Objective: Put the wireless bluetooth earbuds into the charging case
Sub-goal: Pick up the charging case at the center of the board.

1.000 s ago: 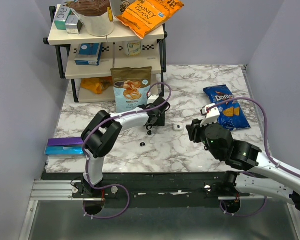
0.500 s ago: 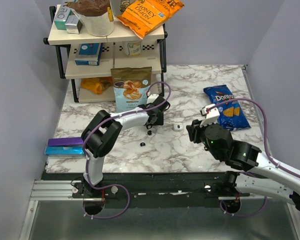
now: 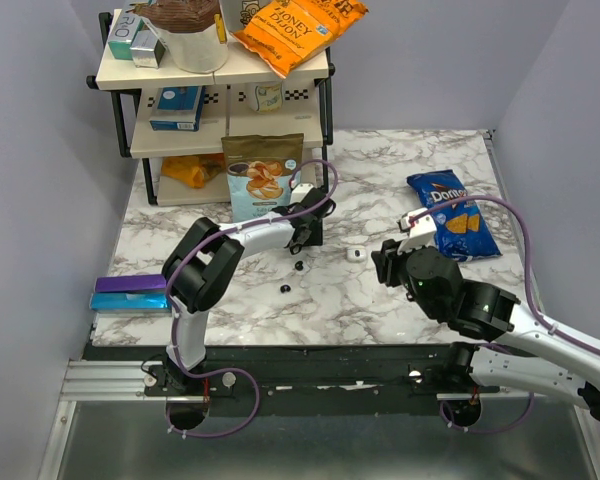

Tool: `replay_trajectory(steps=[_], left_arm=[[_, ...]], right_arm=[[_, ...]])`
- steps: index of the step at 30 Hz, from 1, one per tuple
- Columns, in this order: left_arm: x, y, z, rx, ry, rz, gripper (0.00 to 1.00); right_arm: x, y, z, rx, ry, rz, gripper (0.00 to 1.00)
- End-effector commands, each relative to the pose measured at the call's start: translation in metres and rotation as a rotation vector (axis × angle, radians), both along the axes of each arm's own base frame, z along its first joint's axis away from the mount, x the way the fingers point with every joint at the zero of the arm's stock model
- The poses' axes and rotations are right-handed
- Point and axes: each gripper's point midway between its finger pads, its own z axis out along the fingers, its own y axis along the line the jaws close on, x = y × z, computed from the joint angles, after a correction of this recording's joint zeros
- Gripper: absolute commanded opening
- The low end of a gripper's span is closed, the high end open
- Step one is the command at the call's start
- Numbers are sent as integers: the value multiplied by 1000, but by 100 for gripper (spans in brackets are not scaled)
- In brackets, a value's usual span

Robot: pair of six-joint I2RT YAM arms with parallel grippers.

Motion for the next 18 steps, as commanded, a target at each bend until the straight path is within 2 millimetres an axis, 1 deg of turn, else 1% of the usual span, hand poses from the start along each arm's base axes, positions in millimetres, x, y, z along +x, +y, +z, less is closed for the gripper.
replay_trajectory(steps=[1, 2, 6, 7, 9, 13, 18], left_arm=[[-5, 0, -15, 4, 29, -19, 72], [-5, 0, -15, 5, 30, -17, 72], [-6, 6, -13, 14, 25, 20, 90], [-8, 8, -13, 11, 30, 38, 92], [-8, 12, -14, 18, 25, 68, 95], [-11, 17, -20, 22, 46, 138, 95], [-12, 13, -26, -20, 63, 226, 94]], right_arm=[[2, 2, 0, 9, -5, -6, 45], [2, 2, -1, 5, -4, -7, 45], [2, 2, -2, 5, -3, -7, 45], [2, 2, -2, 5, -1, -8, 45], [2, 3, -2, 6, 0, -3, 45], [2, 2, -5, 0, 0, -5, 45], [2, 0, -7, 1, -1, -7, 45]])
